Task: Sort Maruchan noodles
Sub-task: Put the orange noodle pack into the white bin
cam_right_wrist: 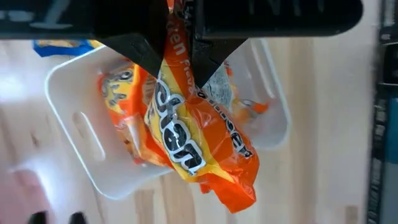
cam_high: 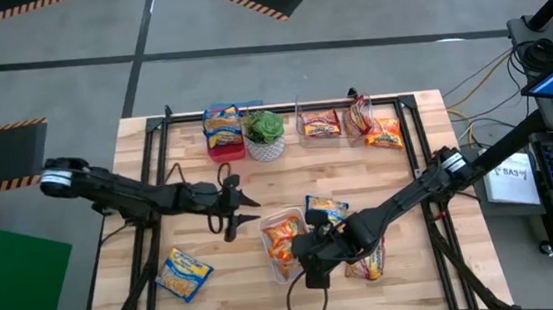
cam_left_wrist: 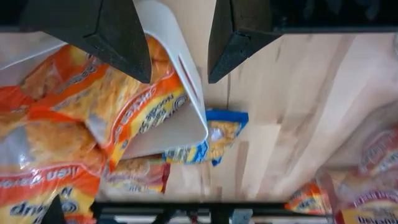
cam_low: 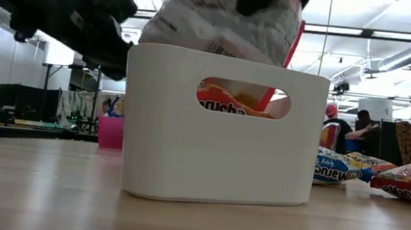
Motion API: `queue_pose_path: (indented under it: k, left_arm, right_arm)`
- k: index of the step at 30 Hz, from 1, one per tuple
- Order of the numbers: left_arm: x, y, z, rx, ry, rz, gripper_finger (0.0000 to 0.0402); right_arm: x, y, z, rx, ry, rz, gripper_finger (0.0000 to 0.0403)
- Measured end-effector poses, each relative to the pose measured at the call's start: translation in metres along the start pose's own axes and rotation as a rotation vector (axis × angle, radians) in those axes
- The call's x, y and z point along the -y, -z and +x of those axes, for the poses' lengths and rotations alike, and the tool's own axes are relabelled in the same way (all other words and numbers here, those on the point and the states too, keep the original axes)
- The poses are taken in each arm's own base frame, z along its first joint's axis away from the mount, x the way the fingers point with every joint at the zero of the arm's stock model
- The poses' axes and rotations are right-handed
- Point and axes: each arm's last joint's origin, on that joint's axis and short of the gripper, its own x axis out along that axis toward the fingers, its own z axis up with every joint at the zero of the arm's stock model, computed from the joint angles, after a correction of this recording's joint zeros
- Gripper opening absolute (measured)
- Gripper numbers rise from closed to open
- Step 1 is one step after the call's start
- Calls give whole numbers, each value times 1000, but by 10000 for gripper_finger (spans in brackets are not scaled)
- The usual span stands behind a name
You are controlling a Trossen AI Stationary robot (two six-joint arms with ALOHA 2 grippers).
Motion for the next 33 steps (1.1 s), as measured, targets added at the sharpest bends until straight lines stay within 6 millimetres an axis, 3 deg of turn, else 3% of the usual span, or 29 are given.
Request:
queue_pose_path:
  k: [17,25,33]
  left_arm:
    - [-2,23,42,-145,-55,-35,141]
    - [2,26,45,-165,-19,-36,141]
    - [2,25,44,-157,-18,-36,141]
  right_arm:
    - [3,9,31,-52,160,-65,21]
    - [6,6,29,-4,232,-62,22]
    - [1,15,54,-58,247,-85,23]
